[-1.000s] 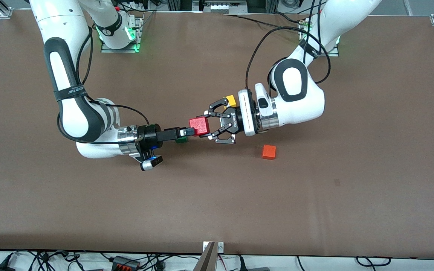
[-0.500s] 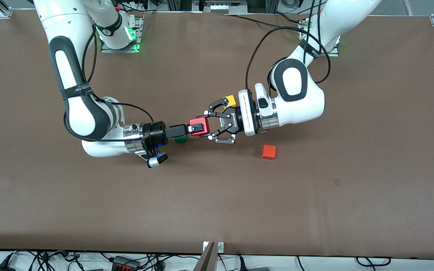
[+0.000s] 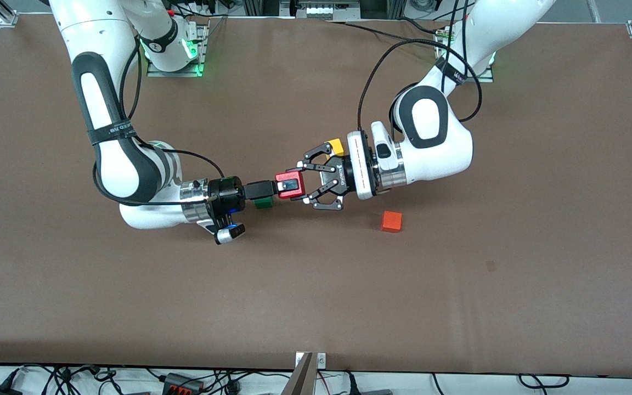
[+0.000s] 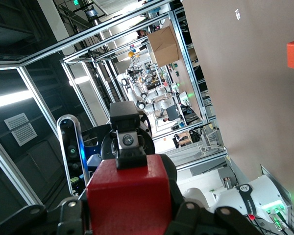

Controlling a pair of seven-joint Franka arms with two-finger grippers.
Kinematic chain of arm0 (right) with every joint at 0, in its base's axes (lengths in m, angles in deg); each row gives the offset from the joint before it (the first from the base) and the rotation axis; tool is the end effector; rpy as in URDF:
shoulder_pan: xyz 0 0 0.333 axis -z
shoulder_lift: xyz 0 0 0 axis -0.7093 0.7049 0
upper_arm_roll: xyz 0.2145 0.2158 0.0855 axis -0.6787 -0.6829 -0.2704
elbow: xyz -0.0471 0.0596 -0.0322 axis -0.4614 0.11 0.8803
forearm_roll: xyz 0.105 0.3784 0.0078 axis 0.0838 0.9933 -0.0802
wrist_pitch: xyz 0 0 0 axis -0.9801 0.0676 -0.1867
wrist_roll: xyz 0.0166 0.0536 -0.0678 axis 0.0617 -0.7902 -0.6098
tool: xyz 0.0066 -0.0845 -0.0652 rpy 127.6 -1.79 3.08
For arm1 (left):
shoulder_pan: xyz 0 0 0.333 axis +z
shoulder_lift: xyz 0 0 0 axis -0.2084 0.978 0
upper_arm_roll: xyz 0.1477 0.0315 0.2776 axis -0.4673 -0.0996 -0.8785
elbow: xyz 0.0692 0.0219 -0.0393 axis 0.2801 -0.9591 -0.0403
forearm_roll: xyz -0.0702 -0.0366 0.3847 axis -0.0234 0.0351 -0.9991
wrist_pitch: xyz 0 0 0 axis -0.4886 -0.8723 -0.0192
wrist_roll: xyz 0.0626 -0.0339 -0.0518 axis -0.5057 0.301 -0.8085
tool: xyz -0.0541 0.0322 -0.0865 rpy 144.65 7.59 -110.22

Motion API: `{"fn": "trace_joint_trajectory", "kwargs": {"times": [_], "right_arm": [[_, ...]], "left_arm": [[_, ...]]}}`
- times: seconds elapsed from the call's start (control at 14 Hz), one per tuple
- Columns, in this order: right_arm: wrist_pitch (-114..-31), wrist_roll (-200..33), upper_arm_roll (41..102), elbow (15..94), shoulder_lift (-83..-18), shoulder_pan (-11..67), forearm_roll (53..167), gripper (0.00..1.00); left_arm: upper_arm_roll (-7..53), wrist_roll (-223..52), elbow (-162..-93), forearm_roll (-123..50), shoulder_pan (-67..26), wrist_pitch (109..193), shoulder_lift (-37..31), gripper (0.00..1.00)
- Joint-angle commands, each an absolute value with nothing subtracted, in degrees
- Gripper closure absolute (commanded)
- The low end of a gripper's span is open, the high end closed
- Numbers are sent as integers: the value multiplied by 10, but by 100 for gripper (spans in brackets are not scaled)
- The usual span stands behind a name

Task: Pass red block to right arm, stack on blue
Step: 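Open the left gripper and draw it back from the red cube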

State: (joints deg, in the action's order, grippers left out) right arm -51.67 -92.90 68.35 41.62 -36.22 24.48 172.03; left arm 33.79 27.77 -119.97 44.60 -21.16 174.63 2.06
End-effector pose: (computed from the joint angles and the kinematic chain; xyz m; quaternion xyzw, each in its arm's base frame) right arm 0.6422 0.3242 0.3401 -0.6819 0.0633 0.1906 0.7034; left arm 0.5957 -0.3933 0.3874 0.6489 -0.4310 0.4246 0.4614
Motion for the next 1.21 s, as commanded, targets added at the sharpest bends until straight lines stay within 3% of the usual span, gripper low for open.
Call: {"fn": "trace_joint_trajectory", "kwargs": {"times": [0.0, 0.5, 1.14], "right_arm": [[-513, -920, 685, 402, -356, 243, 1722, 99], [-513, -916, 693, 387, -363, 250, 1649, 100], [-517, -910, 735, 358, -389, 248, 1270, 100]], "left_arm": [[342, 305, -1201, 463, -216, 1759, 17, 1], [341, 298, -1202, 460, -203, 1711, 17, 0], [334, 275, -1196, 323, -132, 1595, 31, 0]]}}
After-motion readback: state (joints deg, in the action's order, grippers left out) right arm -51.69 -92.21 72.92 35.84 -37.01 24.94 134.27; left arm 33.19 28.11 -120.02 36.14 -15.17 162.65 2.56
